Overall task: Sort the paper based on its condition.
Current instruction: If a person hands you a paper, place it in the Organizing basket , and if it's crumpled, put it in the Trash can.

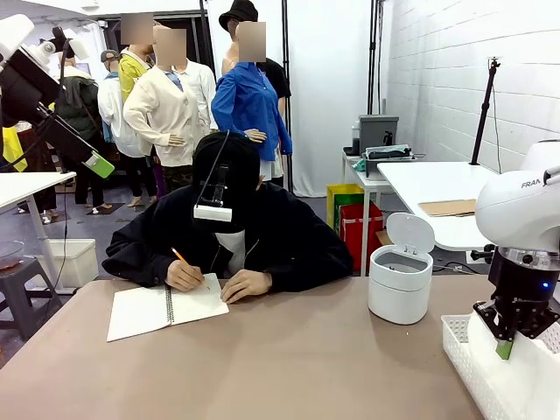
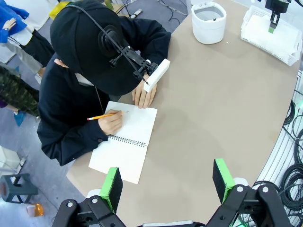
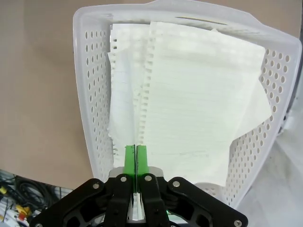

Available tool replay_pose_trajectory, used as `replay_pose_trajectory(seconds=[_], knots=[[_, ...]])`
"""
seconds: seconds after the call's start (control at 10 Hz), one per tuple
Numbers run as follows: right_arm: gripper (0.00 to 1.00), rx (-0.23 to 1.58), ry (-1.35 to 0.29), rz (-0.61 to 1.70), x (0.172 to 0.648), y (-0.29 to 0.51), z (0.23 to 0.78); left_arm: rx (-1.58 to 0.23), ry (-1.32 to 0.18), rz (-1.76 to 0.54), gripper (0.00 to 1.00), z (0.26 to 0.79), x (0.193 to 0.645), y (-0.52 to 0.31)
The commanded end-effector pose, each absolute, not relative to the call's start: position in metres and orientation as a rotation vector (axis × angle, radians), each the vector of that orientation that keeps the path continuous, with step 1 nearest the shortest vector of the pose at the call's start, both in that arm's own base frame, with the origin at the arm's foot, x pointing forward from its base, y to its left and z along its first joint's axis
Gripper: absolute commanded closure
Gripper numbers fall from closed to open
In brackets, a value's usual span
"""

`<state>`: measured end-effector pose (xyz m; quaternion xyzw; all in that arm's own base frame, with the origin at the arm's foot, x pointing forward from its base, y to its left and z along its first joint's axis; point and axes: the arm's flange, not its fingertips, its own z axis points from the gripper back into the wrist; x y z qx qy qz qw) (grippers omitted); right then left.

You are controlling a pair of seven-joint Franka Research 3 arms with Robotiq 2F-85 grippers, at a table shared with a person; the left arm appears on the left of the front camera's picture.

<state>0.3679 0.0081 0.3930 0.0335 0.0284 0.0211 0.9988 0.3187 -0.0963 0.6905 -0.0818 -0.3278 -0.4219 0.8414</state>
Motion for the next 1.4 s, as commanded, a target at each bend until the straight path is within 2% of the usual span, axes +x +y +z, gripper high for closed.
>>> replay_pose_trajectory(seconds=[0.0,0.4,0.8,1.3], knots=[[0.71,0.069,0.060,0.043,0.366,0.007,0.398,-0.175,-0.694,-0.891,0.00,0.691,0.319,-0.096],[0.00,-0.051,0.107,-0.012,0.362,-0.012,0.427,-0.175,-0.694,-0.891,0.00,0.691,0.319,-0.096],[0.00,-0.095,0.064,0.017,0.351,-0.012,0.471,-0.175,-0.694,-0.891,0.00,0.691,0.319,-0.096],[0.00,-0.029,-0.029,0.191,0.343,0.014,0.516,-0.175,-0.694,-0.891,0.00,0.691,0.319,-0.096]])
